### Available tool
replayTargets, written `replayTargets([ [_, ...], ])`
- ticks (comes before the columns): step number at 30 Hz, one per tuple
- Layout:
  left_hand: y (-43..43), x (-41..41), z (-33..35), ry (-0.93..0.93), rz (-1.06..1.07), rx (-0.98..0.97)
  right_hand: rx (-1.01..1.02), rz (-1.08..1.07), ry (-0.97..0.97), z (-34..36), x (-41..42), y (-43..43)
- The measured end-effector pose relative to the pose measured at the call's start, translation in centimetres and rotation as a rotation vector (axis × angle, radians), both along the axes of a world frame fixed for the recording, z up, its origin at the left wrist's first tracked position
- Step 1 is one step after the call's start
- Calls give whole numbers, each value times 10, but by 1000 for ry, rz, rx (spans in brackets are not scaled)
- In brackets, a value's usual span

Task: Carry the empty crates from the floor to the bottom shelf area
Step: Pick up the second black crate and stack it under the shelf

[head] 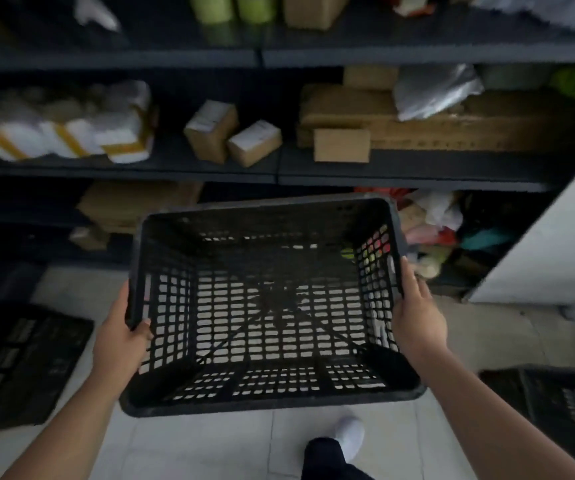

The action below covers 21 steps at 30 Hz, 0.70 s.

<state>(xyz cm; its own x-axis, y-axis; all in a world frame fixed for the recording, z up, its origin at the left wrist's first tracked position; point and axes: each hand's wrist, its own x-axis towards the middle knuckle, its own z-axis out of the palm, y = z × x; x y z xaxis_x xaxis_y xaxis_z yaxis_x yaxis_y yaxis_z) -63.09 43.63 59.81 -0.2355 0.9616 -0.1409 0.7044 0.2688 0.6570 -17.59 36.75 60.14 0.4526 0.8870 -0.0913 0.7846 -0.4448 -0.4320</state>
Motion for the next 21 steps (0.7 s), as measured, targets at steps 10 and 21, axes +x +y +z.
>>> replayTargets([
  [10, -162, -283, 62, -37, 485, 106, 85, 473, -42, 67, -303, 54],
  [21, -233, -479, 76, 12, 838, 183, 185, 886, 61, 76, -585, 140],
])
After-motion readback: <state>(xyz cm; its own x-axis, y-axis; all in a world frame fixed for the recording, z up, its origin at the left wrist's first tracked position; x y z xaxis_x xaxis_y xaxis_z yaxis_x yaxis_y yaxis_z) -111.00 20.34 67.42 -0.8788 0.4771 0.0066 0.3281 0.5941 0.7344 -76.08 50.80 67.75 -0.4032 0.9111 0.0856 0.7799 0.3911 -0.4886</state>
